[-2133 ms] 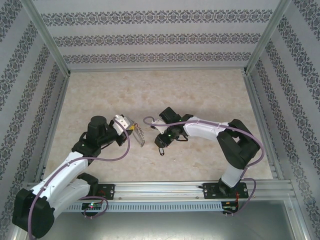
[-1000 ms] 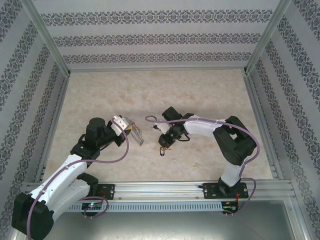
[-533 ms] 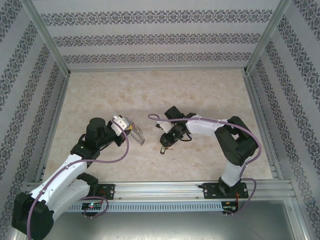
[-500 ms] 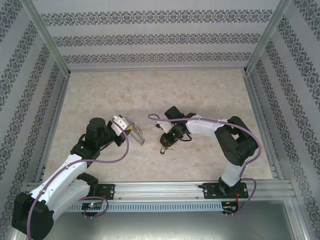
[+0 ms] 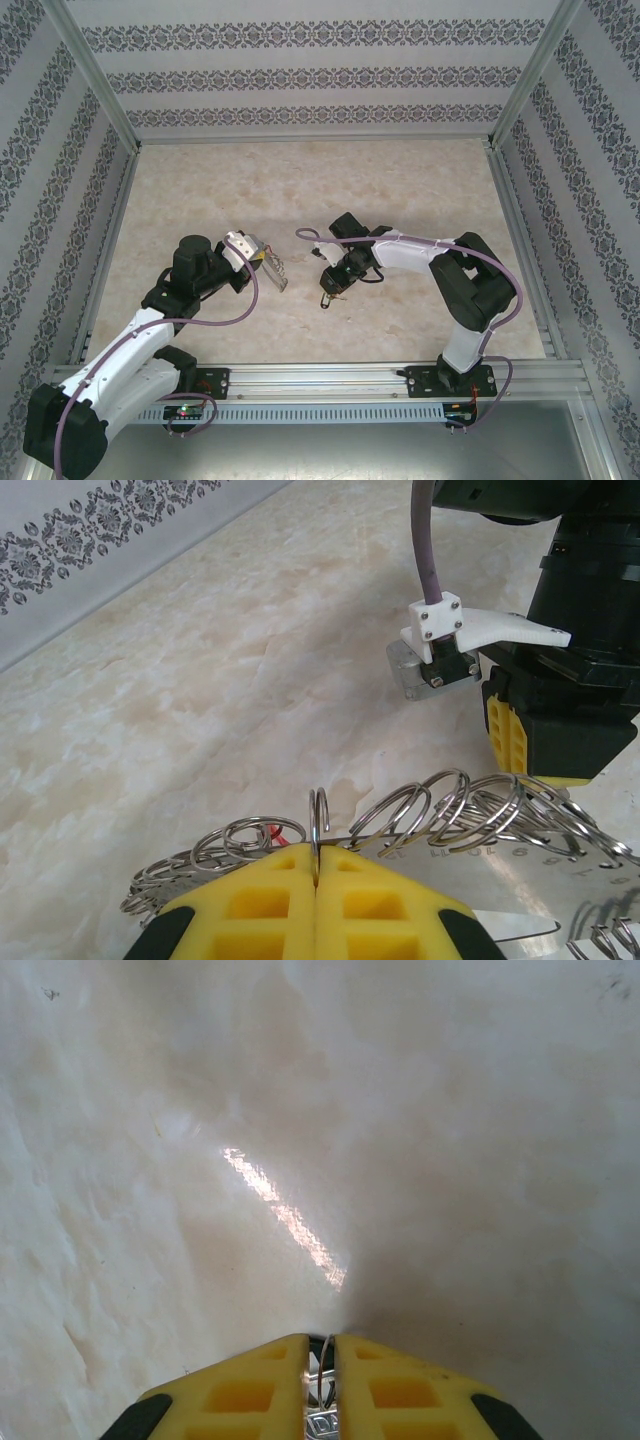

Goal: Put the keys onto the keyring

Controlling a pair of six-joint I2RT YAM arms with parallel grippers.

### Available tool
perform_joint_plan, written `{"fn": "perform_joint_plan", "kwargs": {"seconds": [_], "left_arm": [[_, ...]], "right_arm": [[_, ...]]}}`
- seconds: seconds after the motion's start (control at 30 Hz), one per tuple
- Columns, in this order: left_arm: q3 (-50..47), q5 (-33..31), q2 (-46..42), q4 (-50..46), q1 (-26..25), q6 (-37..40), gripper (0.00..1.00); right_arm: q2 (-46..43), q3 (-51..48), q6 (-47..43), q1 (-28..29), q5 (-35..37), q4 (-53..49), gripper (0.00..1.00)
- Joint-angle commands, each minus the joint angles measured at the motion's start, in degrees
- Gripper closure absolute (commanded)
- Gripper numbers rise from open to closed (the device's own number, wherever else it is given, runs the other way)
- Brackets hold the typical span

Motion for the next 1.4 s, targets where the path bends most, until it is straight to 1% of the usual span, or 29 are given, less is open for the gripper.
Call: {"fn": "perform_joint_plan", "kwargs": {"seconds": [0.0,0.37,0.53,0.9,0.93,1.07,1.17,1.23,1.37], "left_arm": [[-0.2,0.5,-0.2,2.2,-0.4,-0.7,1.0],[-0.1,0.6,0.0,2.2,-0.4,-0.7,1.0],[0.0,0.6,0.1,2.3,-0.4,-0.7,1.0],[0.4,1.2,0.9,2.2,-0.4,-0.6,1.0],[0.3,1.1,1.0,2.3,-0.4,-0.6,1.0],[0.5,1.5,1.1,2.5,-0.4,-0.8,1.0],[0.7,2.6,1.6,2.4,-0.4,-0.7,1.0],[1.1,4.1,2.4,2.4,-0.4,-0.6,1.0],[2.3,9.9,5.3,2.8,-0.4,-0.7,1.0]], "right_arm": [[-0.1,-0.7,0.2,0.0,-0.1,-1.2,0.86],[0.9,-0.3,0.4,0.1,-0.7,-1.8,0.85],[1.5,0.2,0.3,0.1,-0.7,-2.2,0.86],[-0.1,0.0,0.2,-0.1,-1.0,-1.6,0.98],[-0.6,-0.2,0.2,-0.2,-1.1,-1.3,1.0],[-3.5,-1.1,0.2,-0.7,-2.0,-0.2,1.0],[-7.4,-2.7,0.7,-1.8,-2.8,1.7,1.0],[-10.8,-4.4,0.7,-2.7,-3.9,3.4,1.0],[-17.7,-7.2,-0.6,-3.7,-3.4,5.6,1.0]]}}
